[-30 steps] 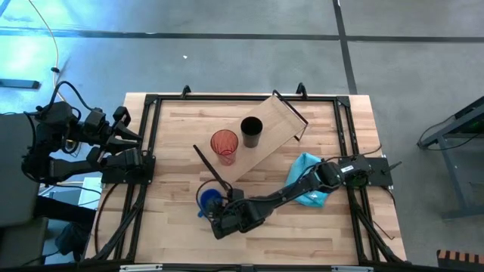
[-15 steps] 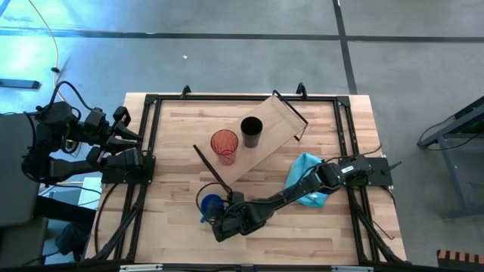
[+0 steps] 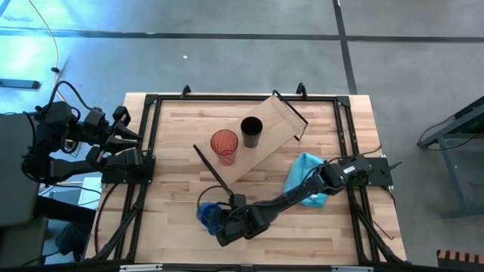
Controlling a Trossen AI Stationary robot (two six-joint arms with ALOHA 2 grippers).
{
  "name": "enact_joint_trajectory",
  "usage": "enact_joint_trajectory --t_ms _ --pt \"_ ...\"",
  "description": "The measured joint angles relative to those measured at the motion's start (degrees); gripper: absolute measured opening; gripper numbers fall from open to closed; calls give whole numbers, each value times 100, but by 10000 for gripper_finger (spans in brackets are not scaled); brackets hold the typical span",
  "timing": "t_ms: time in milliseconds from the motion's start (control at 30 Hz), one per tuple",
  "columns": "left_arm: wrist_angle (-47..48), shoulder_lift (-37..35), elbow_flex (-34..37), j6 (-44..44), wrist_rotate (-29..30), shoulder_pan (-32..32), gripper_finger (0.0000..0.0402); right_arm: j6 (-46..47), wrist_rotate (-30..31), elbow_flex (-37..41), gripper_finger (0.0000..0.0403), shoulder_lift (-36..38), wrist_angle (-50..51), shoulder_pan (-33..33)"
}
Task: Stack small to large cups/mugs on shelf
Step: Put the blue mug on the shelf
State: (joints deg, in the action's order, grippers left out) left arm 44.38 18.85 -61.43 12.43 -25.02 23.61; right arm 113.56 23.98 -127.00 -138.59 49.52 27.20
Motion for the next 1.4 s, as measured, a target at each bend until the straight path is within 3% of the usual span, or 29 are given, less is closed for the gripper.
enact_joint_trajectory --t_ms 500,767,1200,1400 --pt "32 0 1 -14 0 0 83 -14 -423 0 1 422 854 311" --pt "28 0 0 -14 20 0 83 107 -436 0 0 972 1976 660" --pt "28 0 0 158 284 0 83 33 -956 -7 0 1988 4076 879" --pt "-65 2 1 292 352 0 83 -361 -904 433 0 2712 4073 885"
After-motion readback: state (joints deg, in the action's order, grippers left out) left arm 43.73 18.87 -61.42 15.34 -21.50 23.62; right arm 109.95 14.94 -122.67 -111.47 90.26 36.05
